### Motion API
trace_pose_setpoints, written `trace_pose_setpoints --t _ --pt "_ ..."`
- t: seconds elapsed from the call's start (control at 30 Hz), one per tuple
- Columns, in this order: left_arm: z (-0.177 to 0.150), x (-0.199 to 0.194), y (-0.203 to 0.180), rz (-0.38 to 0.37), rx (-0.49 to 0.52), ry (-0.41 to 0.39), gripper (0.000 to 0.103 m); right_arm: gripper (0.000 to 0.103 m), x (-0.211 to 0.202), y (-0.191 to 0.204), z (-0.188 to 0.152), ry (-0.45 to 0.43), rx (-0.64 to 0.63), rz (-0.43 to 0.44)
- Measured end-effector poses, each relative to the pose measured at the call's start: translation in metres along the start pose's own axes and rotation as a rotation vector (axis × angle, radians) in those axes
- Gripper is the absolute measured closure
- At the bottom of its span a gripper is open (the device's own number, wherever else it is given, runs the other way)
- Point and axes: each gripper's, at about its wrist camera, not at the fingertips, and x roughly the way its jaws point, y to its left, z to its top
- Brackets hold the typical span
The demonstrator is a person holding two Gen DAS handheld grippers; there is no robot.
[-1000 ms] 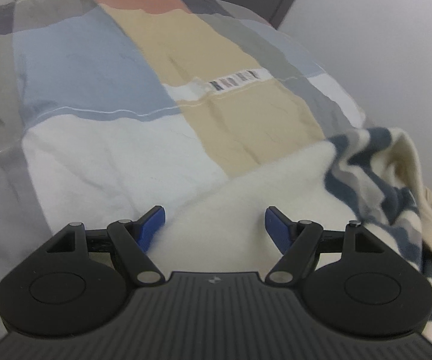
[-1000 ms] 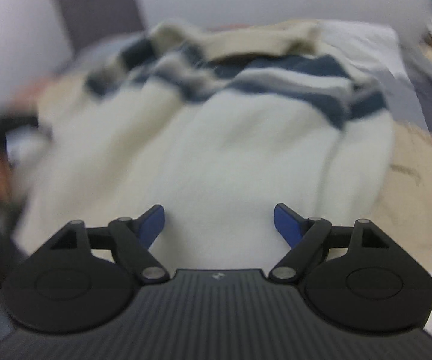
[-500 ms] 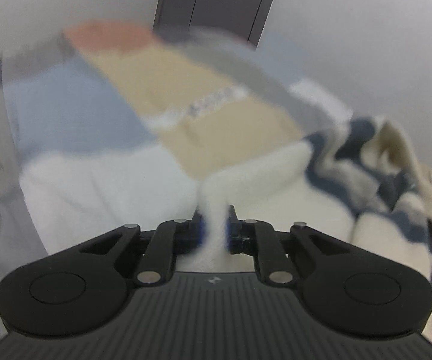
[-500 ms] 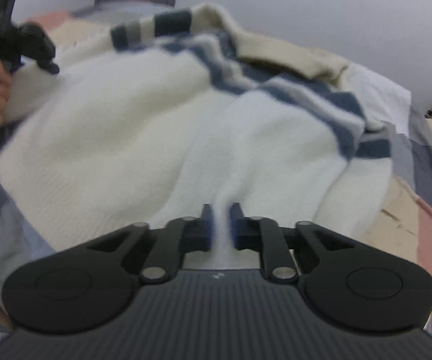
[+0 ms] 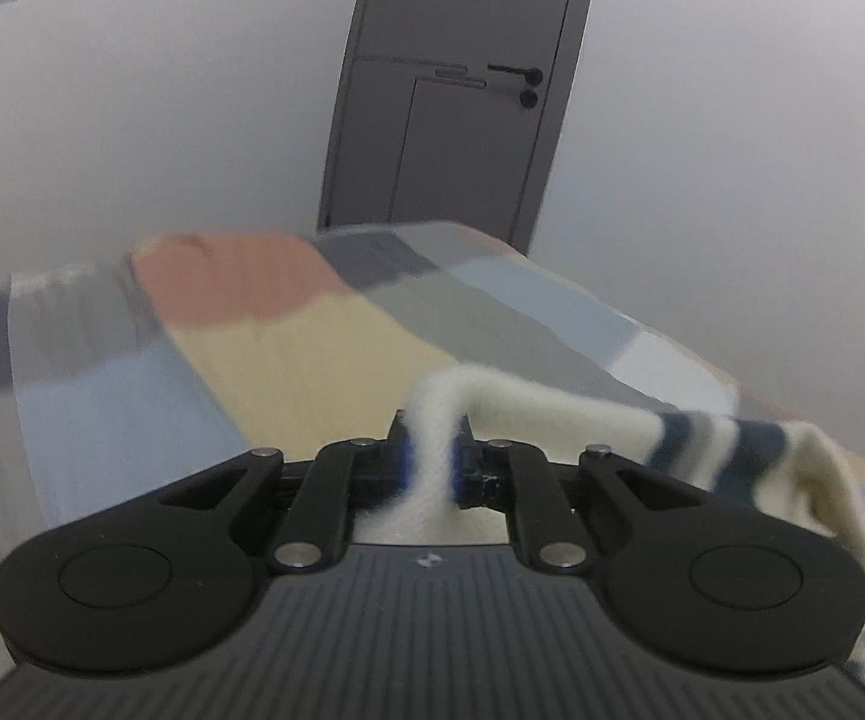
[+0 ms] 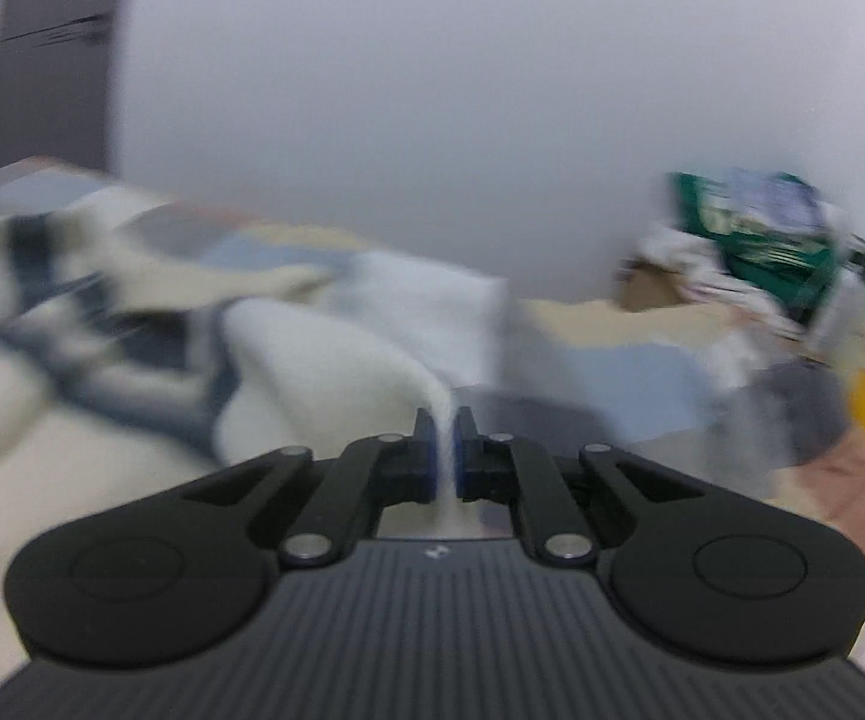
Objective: Fold large clothes
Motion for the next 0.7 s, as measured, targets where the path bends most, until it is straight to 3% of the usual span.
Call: trace_pose_setpoints --t 0.17,0.33,0.47,0.6,0.7 --pt "0.001 0.046 -0.006 0.048 0.044 0.033 0.089 0.095 0.076 -0.058 0.006 0.042 0.055 -0.168" --pt "-0.019 0.085 -0.003 0.078 0.072 0.128 0.089 0.095 0.143 -0.095 -0.027 0.126 0.132 -0.264" --pt "-0.025 0.106 0.008 0.069 0.023 0.213 0.088 0.094 0.174 -0.111 -0.070 0.195 0.204 -0.281" --pt "-0.022 0.107 0.013 0.031 0.013 0.249 0.087 0.092 0.174 -0.109 -0.089 0.165 0.196 -0.263" --pt "-0.021 0.094 0.010 -0.007 0.060 0.262 0.067 0.087 0.159 -0.116 -0.090 0.130 0.285 -0.221"
